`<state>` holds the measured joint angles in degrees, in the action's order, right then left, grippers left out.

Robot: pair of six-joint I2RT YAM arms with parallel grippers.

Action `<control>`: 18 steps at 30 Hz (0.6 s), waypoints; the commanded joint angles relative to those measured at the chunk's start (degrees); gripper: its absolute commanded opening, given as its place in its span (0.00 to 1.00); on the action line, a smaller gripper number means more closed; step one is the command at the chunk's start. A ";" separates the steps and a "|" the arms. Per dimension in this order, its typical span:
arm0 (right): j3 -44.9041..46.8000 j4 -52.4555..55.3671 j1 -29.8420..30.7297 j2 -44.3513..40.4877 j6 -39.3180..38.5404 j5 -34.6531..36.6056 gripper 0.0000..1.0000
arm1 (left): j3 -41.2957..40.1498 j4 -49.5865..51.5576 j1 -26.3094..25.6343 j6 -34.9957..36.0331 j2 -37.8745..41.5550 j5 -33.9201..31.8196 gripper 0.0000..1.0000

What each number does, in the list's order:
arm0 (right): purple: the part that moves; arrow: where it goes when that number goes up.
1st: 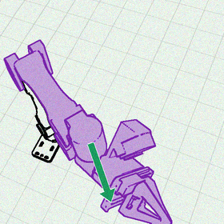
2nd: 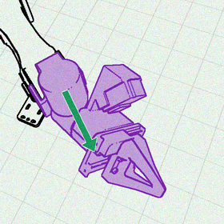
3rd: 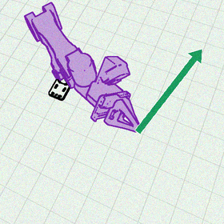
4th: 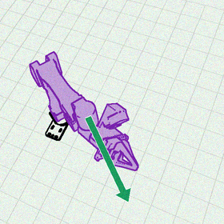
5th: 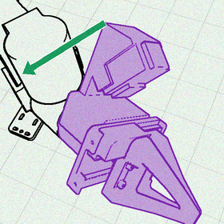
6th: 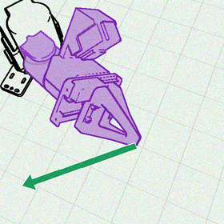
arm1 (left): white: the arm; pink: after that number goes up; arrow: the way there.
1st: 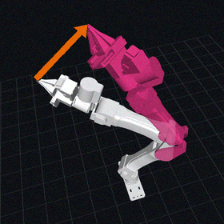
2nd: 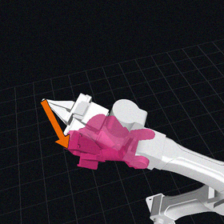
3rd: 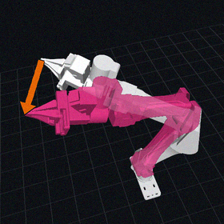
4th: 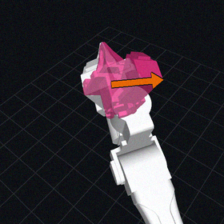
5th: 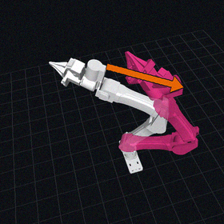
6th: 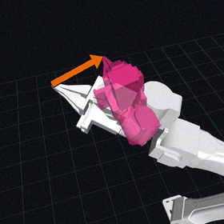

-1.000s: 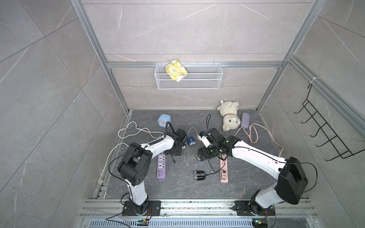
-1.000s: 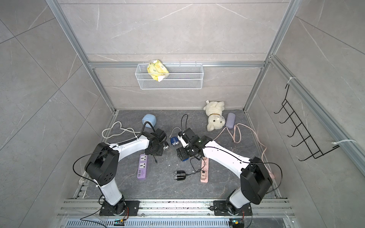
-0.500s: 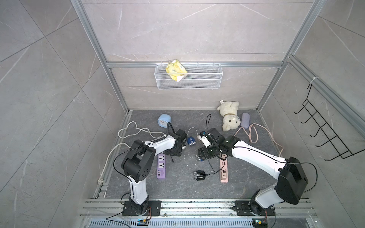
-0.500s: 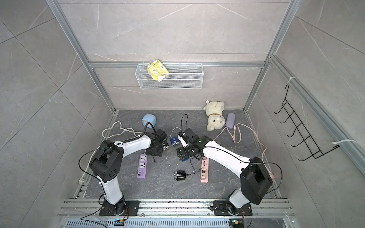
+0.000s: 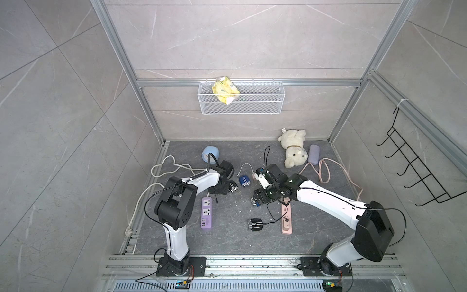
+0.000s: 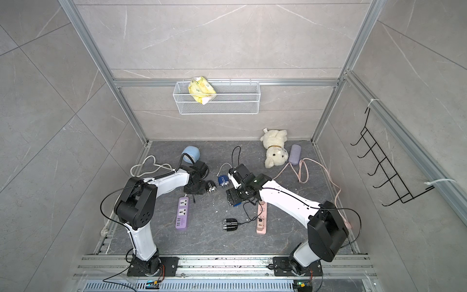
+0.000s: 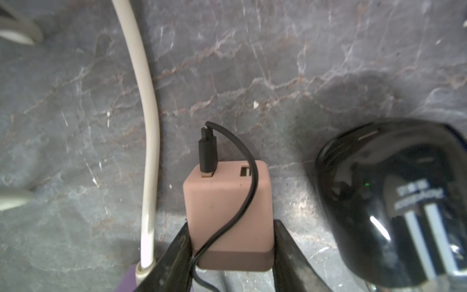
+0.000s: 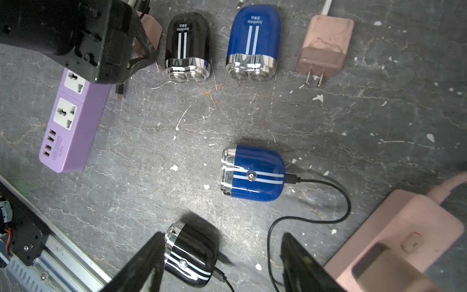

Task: Unplug the electric shaver
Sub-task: Move the plug to the center of the board.

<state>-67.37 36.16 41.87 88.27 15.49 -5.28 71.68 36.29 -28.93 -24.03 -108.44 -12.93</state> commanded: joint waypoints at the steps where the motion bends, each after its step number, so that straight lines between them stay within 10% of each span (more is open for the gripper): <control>1: -0.05 0.66 -0.01 -0.64 0.93 1.21 0.73 | 2.34 -1.17 0.10 2.61 -1.50 2.24 0.45; 18: 2.99 0.53 -1.15 -7.40 3.03 5.23 0.75 | 4.36 4.82 -2.67 3.76 6.94 -3.03 0.82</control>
<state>-65.67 36.21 41.45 83.99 16.82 -2.22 74.13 38.17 -30.15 -22.09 -107.35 -14.02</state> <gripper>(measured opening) 0.748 0.815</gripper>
